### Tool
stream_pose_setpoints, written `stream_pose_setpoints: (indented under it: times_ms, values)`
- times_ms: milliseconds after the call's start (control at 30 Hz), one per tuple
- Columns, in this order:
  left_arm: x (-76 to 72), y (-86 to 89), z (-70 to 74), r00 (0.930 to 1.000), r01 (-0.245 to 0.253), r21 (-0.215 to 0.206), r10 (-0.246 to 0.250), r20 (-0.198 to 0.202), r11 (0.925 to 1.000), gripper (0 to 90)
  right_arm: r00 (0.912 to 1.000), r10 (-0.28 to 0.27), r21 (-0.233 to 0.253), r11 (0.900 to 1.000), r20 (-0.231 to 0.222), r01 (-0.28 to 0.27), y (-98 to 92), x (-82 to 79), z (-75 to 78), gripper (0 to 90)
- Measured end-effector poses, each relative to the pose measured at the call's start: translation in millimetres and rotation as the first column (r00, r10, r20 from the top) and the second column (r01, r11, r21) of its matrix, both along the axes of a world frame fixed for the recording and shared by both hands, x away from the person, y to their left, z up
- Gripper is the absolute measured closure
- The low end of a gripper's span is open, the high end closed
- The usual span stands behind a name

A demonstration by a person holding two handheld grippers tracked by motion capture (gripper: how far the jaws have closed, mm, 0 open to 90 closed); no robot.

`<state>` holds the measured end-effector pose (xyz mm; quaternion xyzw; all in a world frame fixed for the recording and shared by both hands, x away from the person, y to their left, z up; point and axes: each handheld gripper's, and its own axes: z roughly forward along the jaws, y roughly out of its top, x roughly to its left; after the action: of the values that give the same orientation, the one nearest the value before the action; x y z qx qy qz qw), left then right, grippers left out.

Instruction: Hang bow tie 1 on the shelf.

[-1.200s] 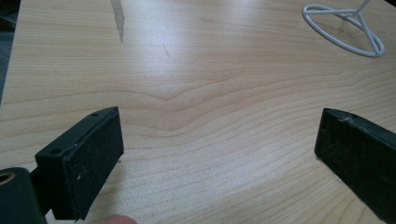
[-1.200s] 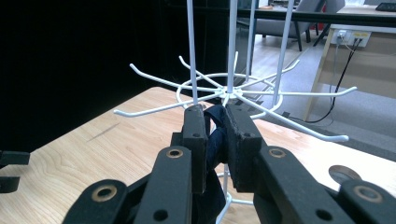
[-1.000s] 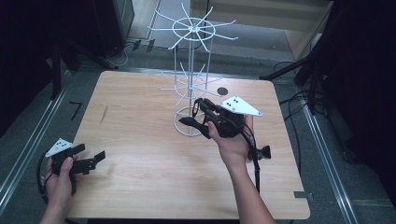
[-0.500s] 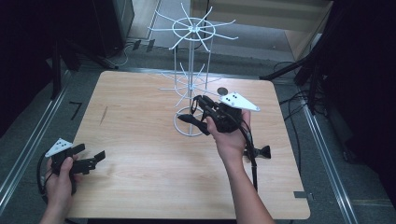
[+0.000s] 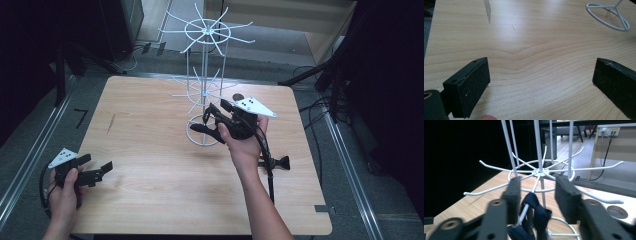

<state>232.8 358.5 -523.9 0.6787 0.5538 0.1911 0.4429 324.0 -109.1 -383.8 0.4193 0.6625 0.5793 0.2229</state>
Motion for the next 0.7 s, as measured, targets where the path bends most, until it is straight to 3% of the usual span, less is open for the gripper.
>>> stream_pose_setpoints:
  times_ms: [700]
  values:
    - [0.1,-0.5,0.0,1.0000,0.000,0.005,0.000,0.000,1.0000,1.6,0.9999,-0.013,0.007,1.000,0.007,0.013,-18.5,-13.8,-1.5,49.3]
